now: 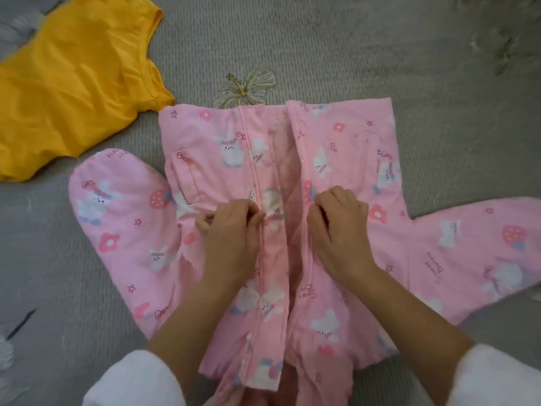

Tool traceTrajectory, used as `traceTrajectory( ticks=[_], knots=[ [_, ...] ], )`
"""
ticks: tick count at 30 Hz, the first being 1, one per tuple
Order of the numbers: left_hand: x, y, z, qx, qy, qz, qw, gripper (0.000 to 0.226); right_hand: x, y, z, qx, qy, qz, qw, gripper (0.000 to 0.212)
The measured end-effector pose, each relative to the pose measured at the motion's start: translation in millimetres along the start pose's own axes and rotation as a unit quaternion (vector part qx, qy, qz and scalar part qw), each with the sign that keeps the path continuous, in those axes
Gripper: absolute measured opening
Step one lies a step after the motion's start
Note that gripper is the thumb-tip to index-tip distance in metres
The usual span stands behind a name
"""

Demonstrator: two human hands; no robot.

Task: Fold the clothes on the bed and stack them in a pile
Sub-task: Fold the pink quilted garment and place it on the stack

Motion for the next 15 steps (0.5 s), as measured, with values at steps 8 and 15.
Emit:
traceTrajectory(
  ticks=[8,15],
  knots=[
    [-31.4,15.4,-27.9,0.013,0.035,0.053,0.998,0.007,-33.5,-11.5,-60.2,-0.113,0.204,0.048,0.971,0.025],
    [-47.1,-4.7,-15.1,0.033,0.026,0.009,0.999,0.053,-71.5,-71.1,60.9,0.071,-0.054,-0.120,0.989,0.017]
  ],
)
Point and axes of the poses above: each hand's wrist, its own x-axis towards the middle knuckle, its own z-axis out of the back of the hand, y = z × x, the point moved 10 cm from there along x, towards the middle knuckle, and after that the axes turned 5 degrees about z, right-handed, at the moved point
